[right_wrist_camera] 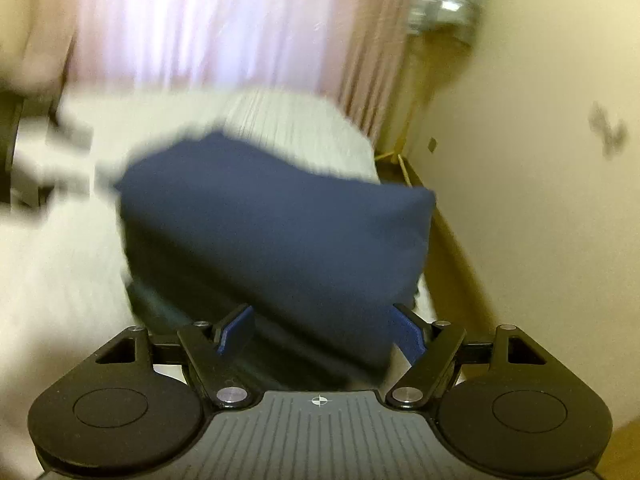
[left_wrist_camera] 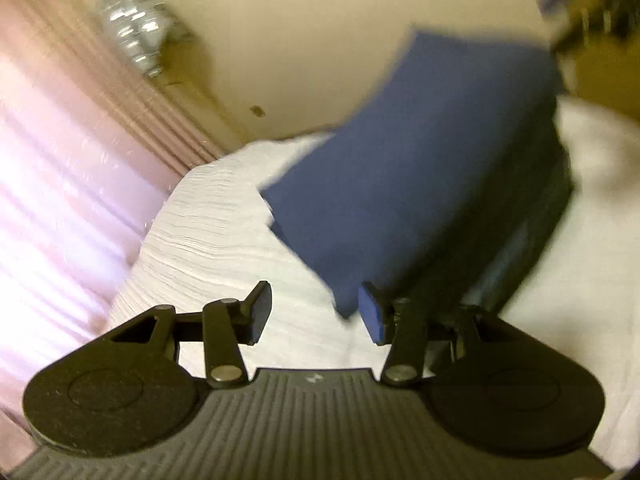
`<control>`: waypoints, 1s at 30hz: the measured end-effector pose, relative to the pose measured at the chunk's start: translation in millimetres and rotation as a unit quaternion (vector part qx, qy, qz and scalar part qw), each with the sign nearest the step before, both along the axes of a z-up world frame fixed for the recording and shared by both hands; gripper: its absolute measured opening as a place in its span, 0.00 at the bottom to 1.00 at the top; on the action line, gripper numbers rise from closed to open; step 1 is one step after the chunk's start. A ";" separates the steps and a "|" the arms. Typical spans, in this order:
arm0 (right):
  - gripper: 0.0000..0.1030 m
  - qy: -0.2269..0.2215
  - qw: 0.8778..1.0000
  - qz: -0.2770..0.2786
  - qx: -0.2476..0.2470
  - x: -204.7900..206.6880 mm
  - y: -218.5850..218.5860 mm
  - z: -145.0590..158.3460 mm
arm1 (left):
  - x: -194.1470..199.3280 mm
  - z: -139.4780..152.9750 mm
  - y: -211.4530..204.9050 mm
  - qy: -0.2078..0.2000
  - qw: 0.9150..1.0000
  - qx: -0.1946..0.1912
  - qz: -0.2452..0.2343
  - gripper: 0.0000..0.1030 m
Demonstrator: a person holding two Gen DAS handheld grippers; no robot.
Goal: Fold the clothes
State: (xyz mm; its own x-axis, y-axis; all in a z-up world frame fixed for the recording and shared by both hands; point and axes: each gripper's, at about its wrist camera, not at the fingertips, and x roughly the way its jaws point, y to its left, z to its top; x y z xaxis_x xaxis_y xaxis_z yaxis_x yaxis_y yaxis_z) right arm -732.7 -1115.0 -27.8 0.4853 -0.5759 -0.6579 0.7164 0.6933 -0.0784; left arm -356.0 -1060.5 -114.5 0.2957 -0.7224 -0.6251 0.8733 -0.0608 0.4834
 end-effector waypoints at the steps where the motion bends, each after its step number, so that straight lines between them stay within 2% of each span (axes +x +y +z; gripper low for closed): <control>1: 0.74 -0.027 0.999 -0.014 0.017 -0.1 -10.4 4.8 | -0.4 7.9 -6.8 0.019 1.000 -0.010 0.005 0.43; 4: 0.74 -0.077 0.994 -0.044 0.061 4.3 -42.9 6.7 | -7.2 11.0 -30.2 0.052 0.999 -0.009 0.008 0.44; 9: 0.74 -0.038 0.991 -0.057 0.118 17.0 -72.4 -31.0 | -19.8 -24.6 -59.5 0.056 0.997 0.047 0.017 0.44; 13: 0.74 -0.053 0.989 -0.057 0.123 12.5 -67.8 -25.0 | -17.5 -21.2 -51.5 0.075 0.995 0.047 0.046 0.44; 14: 0.74 -0.060 0.989 -0.057 0.121 9.0 -65.0 -20.8 | -15.5 -17.9 -46.4 0.084 0.994 0.045 0.058 0.46; 16: 0.74 -0.079 0.989 -0.060 0.113 -2.0 -57.3 -12.2 | -11.9 -12.8 -33.7 0.102 0.990 0.036 0.089 0.60; 18: 0.76 -0.098 0.987 -0.071 0.109 -15.2 -45.9 -9.8 | -10.1 -11.9 -18.3 0.119 0.985 0.029 0.122 0.66; 19: 0.82 -0.104 0.985 -0.078 0.114 -20.3 -38.7 -11.8 | -9.4 -10.7 -11.5 0.131 0.981 0.028 0.140 0.70; 20: 0.99 -0.111 0.983 -0.085 0.119 -25.3 -31.4 -13.9 | -8.9 -9.5 -5.1 0.147 0.976 0.027 0.159 0.72; 24: 1.00 -0.139 0.974 -0.113 0.141 -45.6 -2.3 -22.1 | -6.6 -13.9 22.9 0.223 0.948 0.023 0.224 0.85; 28: 1.00 -0.126 0.971 -0.134 0.154 -46.3 30.0 -24.8 | -3.8 -24.9 52.0 0.322 0.910 0.033 0.259 0.94; 29: 1.00 -0.123 0.971 -0.143 0.150 -46.0 38.3 -22.4 | -3.1 -27.0 59.7 0.340 0.902 0.036 0.262 0.94; 30: 1.00 -0.122 0.969 -0.153 0.149 -45.4 45.9 -20.1 | -3.7 -27.9 67.5 0.346 0.901 0.038 0.260 0.94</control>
State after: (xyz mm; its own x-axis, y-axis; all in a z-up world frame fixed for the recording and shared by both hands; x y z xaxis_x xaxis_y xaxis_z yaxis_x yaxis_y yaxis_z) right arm -778.1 -1069.0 -47.9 0.4836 -0.5198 -0.7042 0.8641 0.4116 0.2896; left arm -359.7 -993.0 -142.4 0.1027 -0.5449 -0.8322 0.8837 0.4341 -0.1752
